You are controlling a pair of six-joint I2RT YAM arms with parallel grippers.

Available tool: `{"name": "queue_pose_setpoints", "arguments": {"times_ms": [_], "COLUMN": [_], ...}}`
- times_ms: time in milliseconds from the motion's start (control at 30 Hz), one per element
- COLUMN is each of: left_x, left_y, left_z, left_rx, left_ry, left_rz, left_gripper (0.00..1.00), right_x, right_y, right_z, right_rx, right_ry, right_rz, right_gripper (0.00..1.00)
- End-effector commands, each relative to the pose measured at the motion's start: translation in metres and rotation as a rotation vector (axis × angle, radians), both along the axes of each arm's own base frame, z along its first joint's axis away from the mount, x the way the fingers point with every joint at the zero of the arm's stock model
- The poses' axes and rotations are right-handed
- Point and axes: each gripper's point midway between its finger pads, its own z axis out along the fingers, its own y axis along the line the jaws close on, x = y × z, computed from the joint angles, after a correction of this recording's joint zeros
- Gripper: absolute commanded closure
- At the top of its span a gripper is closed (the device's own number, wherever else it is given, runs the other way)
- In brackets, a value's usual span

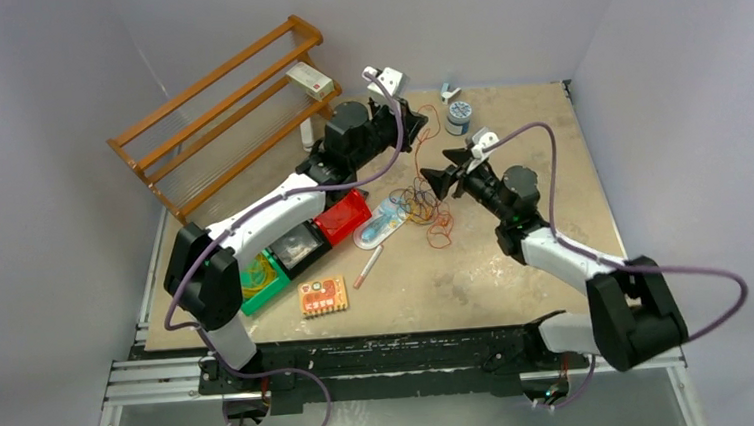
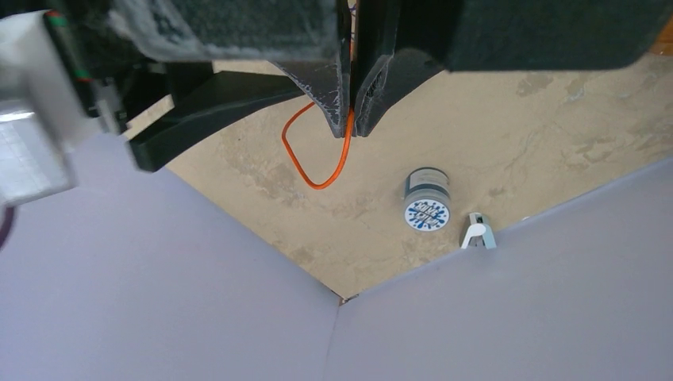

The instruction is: Untangle the cables

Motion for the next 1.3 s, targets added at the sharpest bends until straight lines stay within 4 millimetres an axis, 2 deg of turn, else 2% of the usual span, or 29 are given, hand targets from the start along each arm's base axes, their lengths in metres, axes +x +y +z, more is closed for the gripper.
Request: {"name": "queue_pose_setpoints", "arguments": {"times_ms": [0,167,300,500,600,700,867,1000,1100,1233,1267], "left_x": [-0.011,-0.016,-0.021,-0.029,-0.034,-0.037,-0.036,-0.035,-0.035,-0.031,-0.031], "left_y": [0.011,0.011,0.012,0.027,0.036,0.047,0.069,0.085,0.094,0.104,0.106], "left_z": [0.075,0.094,0.111,0.154,0.177,0.192,0.194,0.193,0.187,0.169,0.164], "left_rx": [-0.126,-0.139,-0.149,-0.2,-0.231,-0.247,-0.218,-0.209,-0.181,-0.124,-0.114], "left_ry": [-0.059,-0.042,-0.052,-0.109,-0.134,-0.151,-0.162,-0.165,-0.162,-0.141,-0.135], "left_rz": [0.024,0.011,-0.007,0.021,0.045,0.079,0.172,0.24,0.278,0.332,0.341], "left_gripper": [1.0,1.0,1.0,1.0,1.0,1.0,1.0,1.0,1.0,1.0,1.0], "right_x": [0.013,0.026,0.04,0.055,0.056,0.053,0.043,0.033,0.024,0.024,0.029], "right_y": [0.016,0.034,0.039,0.039,0.038,0.037,0.038,0.036,0.036,0.021,0.014], "right_z": [0.037,0.031,0.022,-0.008,-0.025,-0.035,-0.04,-0.035,-0.018,0.015,0.036], "right_rx": [0.087,0.115,0.137,0.156,0.164,0.174,0.177,0.176,0.177,0.136,0.126], "right_ry": [-0.147,-0.139,-0.115,-0.026,0.025,0.051,0.071,0.075,0.06,0.049,0.025], "right_rz": [0.067,0.145,0.146,0.108,0.097,0.097,0.114,0.124,0.139,0.057,0.011], "right_gripper": [0.31,0.34,0.39,0.51,0.56,0.63,0.8,0.91,0.98,1.0,1.0]}}
